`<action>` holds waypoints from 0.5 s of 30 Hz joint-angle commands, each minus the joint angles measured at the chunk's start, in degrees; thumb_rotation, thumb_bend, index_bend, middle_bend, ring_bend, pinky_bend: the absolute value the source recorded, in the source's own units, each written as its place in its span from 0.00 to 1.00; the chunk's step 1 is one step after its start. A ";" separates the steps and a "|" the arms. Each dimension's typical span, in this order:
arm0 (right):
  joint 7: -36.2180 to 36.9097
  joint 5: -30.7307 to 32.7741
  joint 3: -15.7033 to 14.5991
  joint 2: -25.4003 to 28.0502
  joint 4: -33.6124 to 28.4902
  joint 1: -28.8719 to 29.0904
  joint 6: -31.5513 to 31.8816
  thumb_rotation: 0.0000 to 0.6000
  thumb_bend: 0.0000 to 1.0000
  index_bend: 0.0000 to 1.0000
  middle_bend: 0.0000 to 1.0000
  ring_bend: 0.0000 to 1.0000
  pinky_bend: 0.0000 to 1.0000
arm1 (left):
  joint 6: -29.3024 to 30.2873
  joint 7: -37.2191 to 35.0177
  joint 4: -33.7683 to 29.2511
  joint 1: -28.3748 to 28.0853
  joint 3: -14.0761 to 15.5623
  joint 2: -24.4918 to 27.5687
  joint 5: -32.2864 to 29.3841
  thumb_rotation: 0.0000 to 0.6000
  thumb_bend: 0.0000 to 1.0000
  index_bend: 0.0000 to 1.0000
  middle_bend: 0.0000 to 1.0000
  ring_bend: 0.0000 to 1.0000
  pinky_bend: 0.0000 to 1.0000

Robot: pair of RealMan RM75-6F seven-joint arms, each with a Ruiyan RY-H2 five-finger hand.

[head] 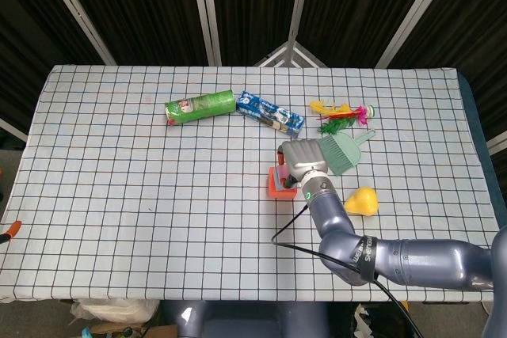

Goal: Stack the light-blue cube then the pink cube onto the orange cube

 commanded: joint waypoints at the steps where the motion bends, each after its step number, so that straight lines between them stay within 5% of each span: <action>1: 0.10 -0.01 -0.14 0.04 0.00 0.18 -0.01 1.00 0.48 0.57 0.97 0.91 0.67 | -0.08 0.02 -0.01 -0.03 0.02 0.00 -0.03 1.00 0.24 0.03 0.00 0.00 0.05; 15: 1.32 0.06 -0.83 0.16 -0.09 0.99 -0.17 1.00 0.48 0.57 0.97 0.91 0.67 | 0.14 -0.15 0.06 0.08 -0.09 0.09 -0.29 1.00 0.24 0.03 0.00 0.00 0.05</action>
